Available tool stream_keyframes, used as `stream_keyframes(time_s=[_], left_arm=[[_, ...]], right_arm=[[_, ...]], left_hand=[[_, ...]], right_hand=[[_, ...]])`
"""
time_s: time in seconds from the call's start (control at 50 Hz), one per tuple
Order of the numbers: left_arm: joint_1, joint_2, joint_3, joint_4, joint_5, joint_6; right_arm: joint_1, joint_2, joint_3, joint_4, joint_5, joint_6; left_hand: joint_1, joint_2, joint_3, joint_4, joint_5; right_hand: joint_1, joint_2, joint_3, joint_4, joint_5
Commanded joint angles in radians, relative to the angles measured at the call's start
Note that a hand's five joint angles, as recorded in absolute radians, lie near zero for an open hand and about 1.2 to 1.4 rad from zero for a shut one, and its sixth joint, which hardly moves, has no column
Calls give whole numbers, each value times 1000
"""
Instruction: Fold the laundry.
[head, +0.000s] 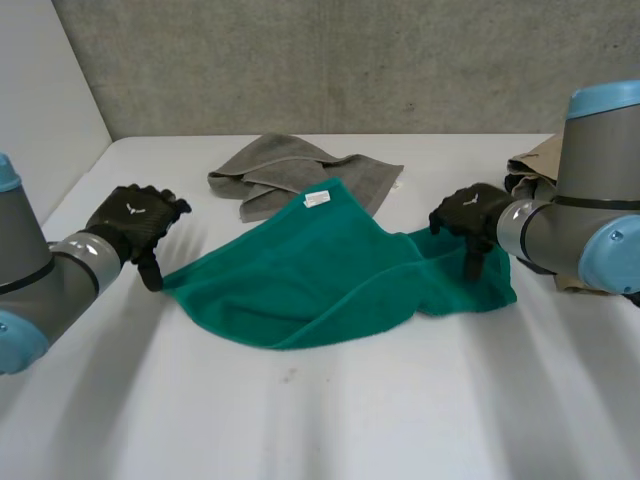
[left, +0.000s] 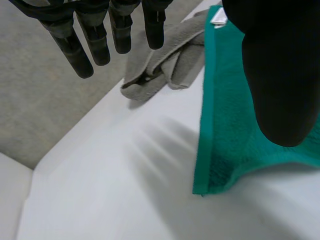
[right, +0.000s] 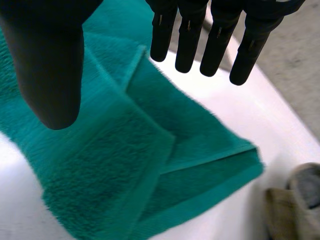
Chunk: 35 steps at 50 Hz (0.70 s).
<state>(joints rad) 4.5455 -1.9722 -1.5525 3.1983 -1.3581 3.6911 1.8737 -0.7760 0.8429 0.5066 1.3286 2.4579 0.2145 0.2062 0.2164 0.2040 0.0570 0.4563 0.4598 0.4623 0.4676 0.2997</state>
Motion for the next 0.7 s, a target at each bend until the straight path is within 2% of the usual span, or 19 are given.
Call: stream_keyframes(time_s=[0.02,0.08,0.22,0.28,0.3,0.34,0.4,0.46,0.58,0.7], left_arm=[[84,-16,-8,-35,138,24],[107,-19,6,-67,148,24],[106,-19,12,-81,146,18],[99,-22,12,-81,146,15],[98,-23,12,-80,145,15],[96,-25,11,-80,143,15],[96,-25,12,-80,137,15],[96,-30,14,-78,132,15],[87,-51,23,-78,136,12],[69,-100,37,-78,136,12]], right_arm=[[-8,69,-30,41,-89,35],[-7,92,-34,41,-97,44],[2,133,-56,40,-97,56],[9,144,-64,36,-100,64],[10,142,-68,32,-103,68],[13,135,-79,14,-100,75],[18,89,-68,-28,-101,111],[36,-15,-15,-59,-106,153],[67,-307,107,-112,-108,228],[105,-422,153,-201,-95,295]], left_hand=[[-40,-32,-42,-29,-57],[-40,-32,-42,-29,-57],[-40,-32,-42,-29,-57],[-40,-32,-42,-29,-57],[-40,-32,-42,-29,-57],[-40,-32,-42,-29,-57],[-40,-32,-42,-29,-57],[-40,-32,-42,-29,-57],[-40,-32,-42,-29,-57],[-40,-32,-42,-29,-57]], right_hand=[[135,131,129,124,117],[150,146,144,139,132],[220,217,214,209,202],[495,492,489,484,477],[936,932,930,924,918],[940,936,934,929,922],[940,936,934,929,922],[940,936,934,929,922],[940,936,934,929,922],[940,936,934,929,922]])
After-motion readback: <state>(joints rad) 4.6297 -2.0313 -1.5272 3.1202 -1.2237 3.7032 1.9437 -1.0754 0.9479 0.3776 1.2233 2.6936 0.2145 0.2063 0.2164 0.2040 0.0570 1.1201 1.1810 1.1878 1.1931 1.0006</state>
